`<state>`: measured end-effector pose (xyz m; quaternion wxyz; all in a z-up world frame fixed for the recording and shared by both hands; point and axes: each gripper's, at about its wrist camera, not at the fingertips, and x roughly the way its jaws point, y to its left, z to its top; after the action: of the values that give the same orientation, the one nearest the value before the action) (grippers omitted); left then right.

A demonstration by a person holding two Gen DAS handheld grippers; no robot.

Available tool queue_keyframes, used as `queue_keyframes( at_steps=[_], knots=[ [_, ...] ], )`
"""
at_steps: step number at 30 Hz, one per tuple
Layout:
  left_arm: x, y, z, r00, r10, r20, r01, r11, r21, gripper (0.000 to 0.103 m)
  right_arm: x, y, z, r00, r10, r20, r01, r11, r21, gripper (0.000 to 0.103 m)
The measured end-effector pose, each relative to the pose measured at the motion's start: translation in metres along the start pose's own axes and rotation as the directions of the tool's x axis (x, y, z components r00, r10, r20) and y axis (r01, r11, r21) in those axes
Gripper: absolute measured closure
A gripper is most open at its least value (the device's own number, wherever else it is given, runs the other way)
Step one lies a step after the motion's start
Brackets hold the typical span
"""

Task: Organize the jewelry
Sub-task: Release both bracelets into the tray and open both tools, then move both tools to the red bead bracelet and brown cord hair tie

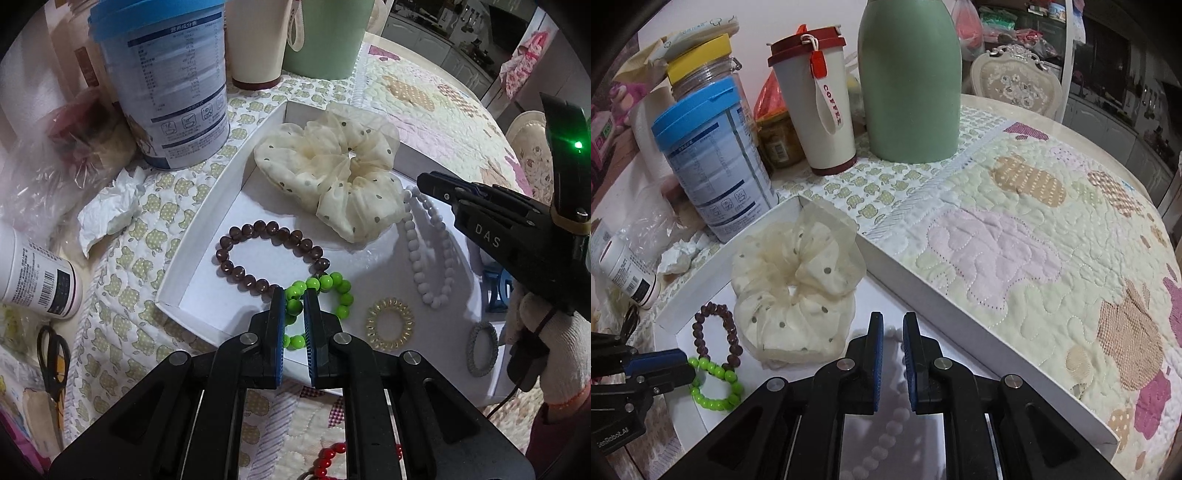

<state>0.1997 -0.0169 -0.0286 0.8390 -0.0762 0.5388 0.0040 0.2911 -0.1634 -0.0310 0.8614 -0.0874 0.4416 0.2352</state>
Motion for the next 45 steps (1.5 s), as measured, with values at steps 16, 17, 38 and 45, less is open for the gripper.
queue_keyframes(
  at_steps=[16,17,38,45],
  knots=[
    [-0.013,-0.003,-0.009,0.999,0.029,0.025,-0.029,1.000,0.008,0.065,-0.067,0.017,-0.034,0.998,0.039,0.058,-0.043,0.997,0.066,0.073],
    [-0.014,-0.004,-0.010,0.999,0.032,0.029,-0.032,0.999,0.010,0.065,-0.069,0.018,-0.038,0.998,0.037,0.055,-0.040,0.997,0.068,0.073],
    [-0.075,-0.010,-0.073,0.992,0.045,0.119,-0.057,0.993,0.105,0.065,-0.161,0.065,-0.117,0.997,-0.009,0.079,-0.004,0.988,0.153,0.067],
    [-0.096,-0.003,-0.091,0.992,0.007,0.123,-0.021,0.993,0.118,0.065,-0.183,0.085,-0.146,0.997,-0.009,0.076,-0.003,0.988,0.157,0.067]
  ],
)
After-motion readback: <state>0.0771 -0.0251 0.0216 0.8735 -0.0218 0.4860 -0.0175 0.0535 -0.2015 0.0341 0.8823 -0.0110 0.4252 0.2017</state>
